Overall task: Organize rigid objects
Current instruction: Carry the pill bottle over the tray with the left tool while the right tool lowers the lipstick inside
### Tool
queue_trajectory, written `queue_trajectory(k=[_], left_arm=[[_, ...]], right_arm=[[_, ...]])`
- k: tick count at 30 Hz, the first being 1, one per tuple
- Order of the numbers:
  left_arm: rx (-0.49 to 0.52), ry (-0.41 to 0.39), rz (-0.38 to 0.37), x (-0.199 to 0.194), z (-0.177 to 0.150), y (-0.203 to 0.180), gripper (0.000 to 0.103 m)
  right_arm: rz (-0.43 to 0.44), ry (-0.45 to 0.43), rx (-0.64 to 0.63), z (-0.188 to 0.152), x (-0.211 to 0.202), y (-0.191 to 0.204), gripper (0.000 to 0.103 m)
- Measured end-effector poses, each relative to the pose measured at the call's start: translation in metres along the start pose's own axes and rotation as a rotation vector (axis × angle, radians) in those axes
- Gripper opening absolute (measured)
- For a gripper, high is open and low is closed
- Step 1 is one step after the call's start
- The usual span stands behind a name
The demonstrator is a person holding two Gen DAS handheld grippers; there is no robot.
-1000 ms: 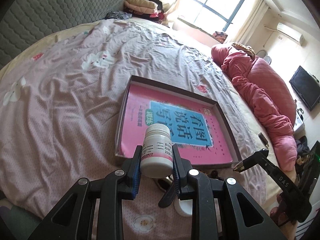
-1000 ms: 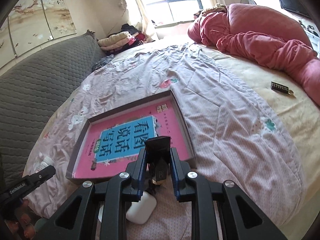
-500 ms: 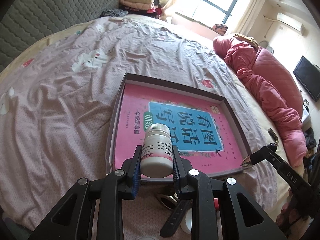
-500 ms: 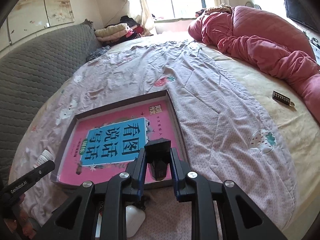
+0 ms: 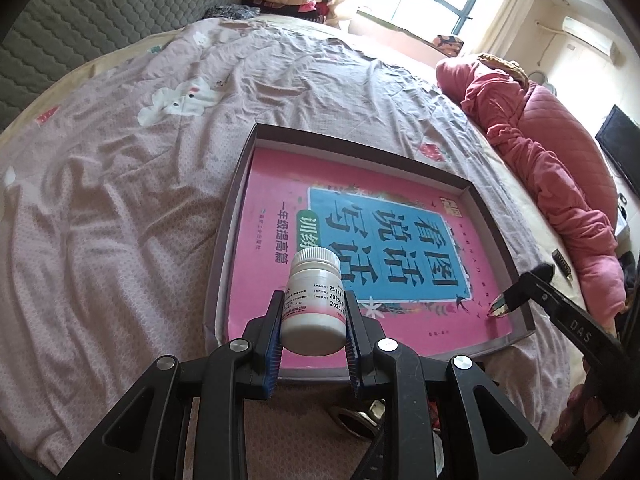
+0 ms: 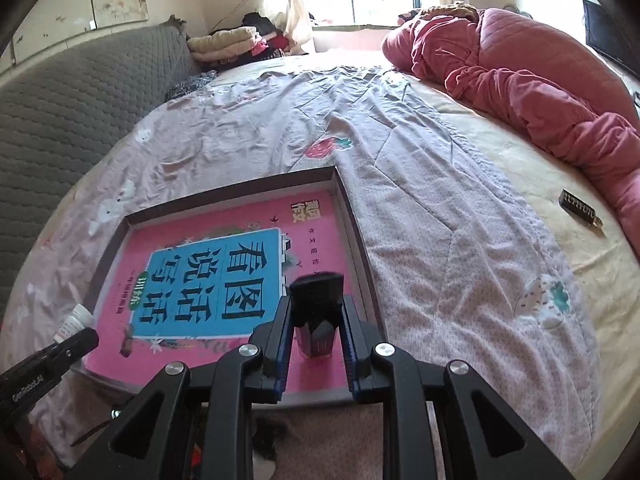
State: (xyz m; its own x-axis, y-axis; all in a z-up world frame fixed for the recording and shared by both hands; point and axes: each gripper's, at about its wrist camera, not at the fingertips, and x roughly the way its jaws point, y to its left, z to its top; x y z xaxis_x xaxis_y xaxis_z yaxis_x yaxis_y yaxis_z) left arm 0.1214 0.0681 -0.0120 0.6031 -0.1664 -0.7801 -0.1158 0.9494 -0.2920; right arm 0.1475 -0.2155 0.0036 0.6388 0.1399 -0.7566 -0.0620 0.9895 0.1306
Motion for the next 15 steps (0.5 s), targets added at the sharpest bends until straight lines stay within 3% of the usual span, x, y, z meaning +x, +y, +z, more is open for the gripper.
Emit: queue_trajectory(k=[8,15], left_arm=[[-0.007,0.006,0.012,0.008,0.002,0.003,0.027],[-0.012,0.011,0.021,0.017,0.003,0.008,0.027]], right_arm=[[-0.01,0.07,-0.009,0.0,0.036,0.0,0.023],[-0.028,0.078,-0.017,-0.01,0.039,-0.001,0.023]])
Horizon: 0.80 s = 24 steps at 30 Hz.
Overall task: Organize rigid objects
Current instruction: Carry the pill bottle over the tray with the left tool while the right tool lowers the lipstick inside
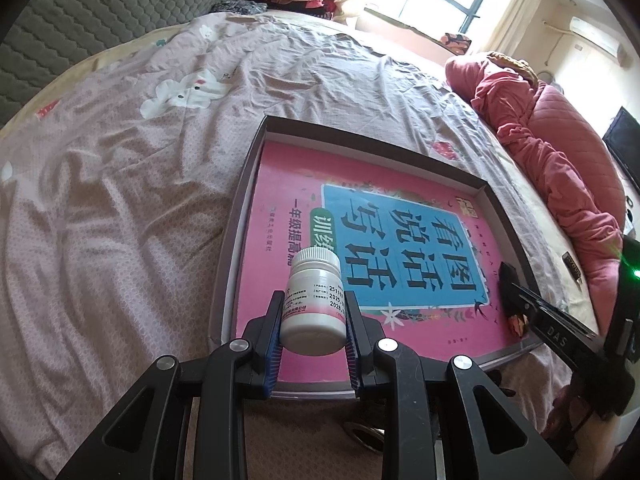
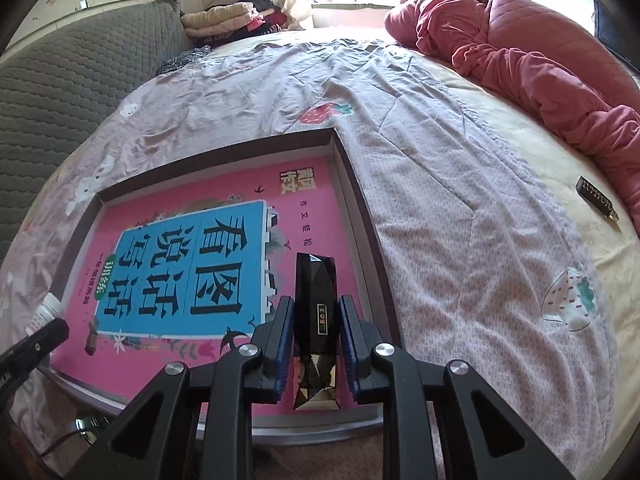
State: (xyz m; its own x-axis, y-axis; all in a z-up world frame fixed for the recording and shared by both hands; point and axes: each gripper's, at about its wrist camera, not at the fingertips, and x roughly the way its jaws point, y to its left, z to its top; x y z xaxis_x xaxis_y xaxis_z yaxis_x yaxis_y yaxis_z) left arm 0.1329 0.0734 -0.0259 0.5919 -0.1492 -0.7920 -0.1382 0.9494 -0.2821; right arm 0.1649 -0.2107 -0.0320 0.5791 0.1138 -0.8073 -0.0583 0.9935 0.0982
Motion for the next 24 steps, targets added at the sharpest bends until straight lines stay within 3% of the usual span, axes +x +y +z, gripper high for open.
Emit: queue_trajectory(k=[11,24], left_arm=[[0.006,0.011,0.047,0.008,-0.004,0.002,0.027],[0.082,0.01,0.128,0.011,-0.012,-0.01,0.027]], right_arm=[[-0.027,-0.001,-0.006,-0.012,-0.007,-0.003,0.023],[-0.03,-0.002,0.009,-0.017,-0.016,-0.005,0.024]])
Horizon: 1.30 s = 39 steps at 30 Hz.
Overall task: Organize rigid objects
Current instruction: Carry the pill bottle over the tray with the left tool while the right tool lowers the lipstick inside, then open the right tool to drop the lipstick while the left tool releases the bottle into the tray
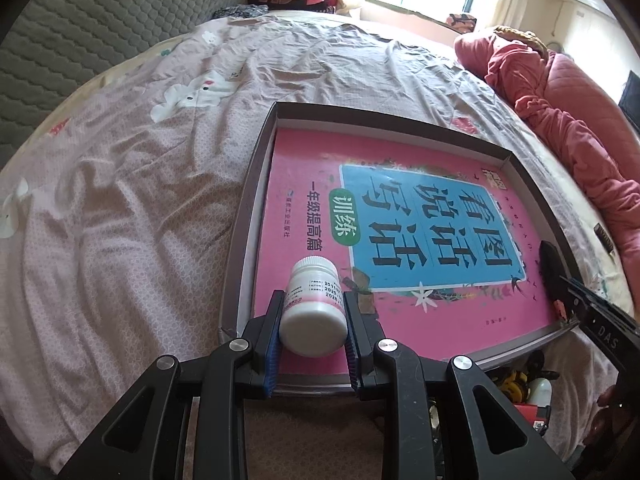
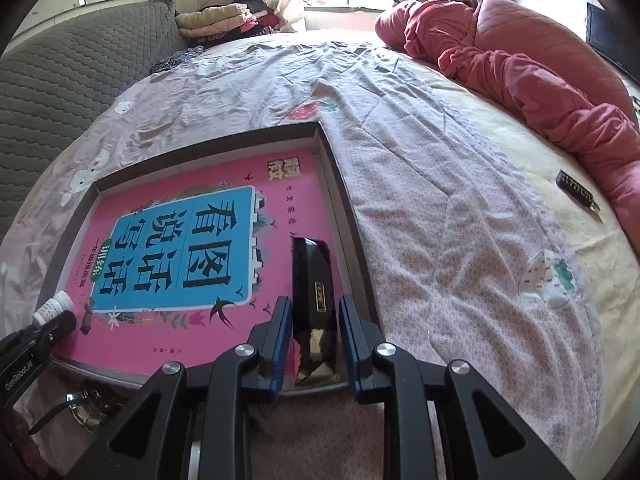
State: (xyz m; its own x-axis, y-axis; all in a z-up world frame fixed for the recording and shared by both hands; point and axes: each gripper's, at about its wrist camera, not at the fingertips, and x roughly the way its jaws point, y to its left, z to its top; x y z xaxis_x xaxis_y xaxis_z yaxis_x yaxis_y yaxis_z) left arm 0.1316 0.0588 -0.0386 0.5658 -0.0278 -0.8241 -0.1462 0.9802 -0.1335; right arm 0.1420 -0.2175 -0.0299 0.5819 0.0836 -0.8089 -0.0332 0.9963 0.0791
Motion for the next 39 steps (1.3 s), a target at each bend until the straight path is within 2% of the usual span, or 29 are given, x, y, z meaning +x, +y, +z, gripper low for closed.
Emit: queue_trajectory(k=[10,19,24,27,39], left_arm=[[0.006,0.017,-0.004,-0.001,-0.001,0.002,0.027],[-0.012,0.049,-0.028,-0.002,0.001,0.004,0.027],[-0.021,0.064,-0.037,-0.003,0.001,0.005,0.027],[-0.021,0.061,-0.012,-0.007,0.001,0.006,0.027],[-0.047,0.047,-0.032,-0.023,-0.005,0.013,0.027]], right_arm=[[0.008,-0.02,0.009,-0.006,-0.015,-0.003,0.025],[0.044,-0.057,0.071,-0.015,-0.039,-0.012,0.025],[0.045,-0.044,0.099,-0.025,-0.047,-0.017,0.034],[0.047,-0.034,0.108,-0.03,-0.048,-0.019,0.034],[0.059,-0.049,0.115,-0.037,-0.062,-0.019,0.034]])
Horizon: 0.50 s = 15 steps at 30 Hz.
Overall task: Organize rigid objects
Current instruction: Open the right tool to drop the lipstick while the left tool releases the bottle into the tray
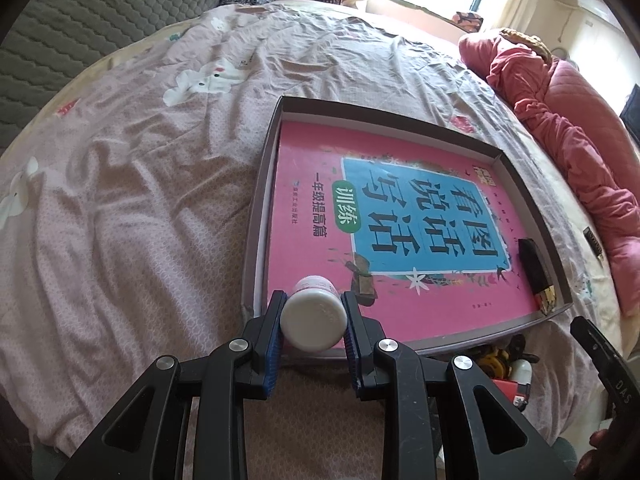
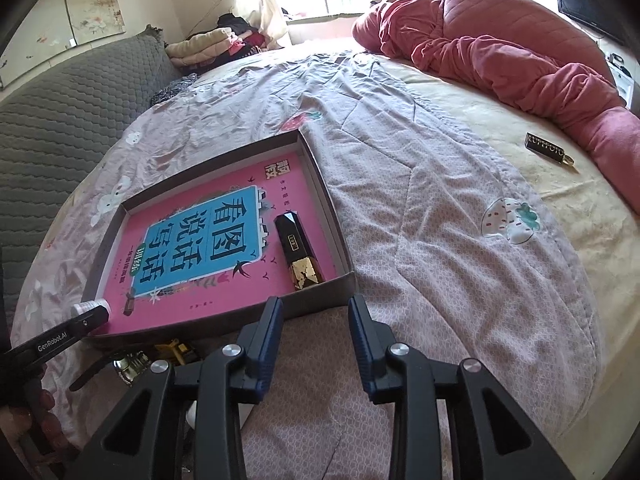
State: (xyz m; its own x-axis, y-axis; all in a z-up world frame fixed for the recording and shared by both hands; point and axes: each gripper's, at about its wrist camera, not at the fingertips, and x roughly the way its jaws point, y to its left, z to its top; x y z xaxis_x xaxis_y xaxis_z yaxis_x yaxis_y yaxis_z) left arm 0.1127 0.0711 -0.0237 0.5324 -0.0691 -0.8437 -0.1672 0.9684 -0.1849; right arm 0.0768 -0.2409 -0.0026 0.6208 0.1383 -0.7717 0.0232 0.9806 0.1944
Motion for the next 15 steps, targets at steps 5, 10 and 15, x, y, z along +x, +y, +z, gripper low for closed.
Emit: queue_trajectory(k=[5,10,15], left_arm=[[-0.022,-0.011,-0.01,-0.01,-0.002,0.005,0.033],[-0.038,-0.029,-0.027,-0.021,-0.003,0.009,0.037],[-0.041,-0.044,-0.045,-0.032,-0.005,0.009,0.044]], right_arm=[[0.003,-0.005,0.003,-0.002,-0.006,0.0,0.034],[0.007,-0.009,0.003,-0.004,-0.01,0.0,0.034],[0.008,-0.016,-0.004,-0.006,-0.017,0.001,0.035]])
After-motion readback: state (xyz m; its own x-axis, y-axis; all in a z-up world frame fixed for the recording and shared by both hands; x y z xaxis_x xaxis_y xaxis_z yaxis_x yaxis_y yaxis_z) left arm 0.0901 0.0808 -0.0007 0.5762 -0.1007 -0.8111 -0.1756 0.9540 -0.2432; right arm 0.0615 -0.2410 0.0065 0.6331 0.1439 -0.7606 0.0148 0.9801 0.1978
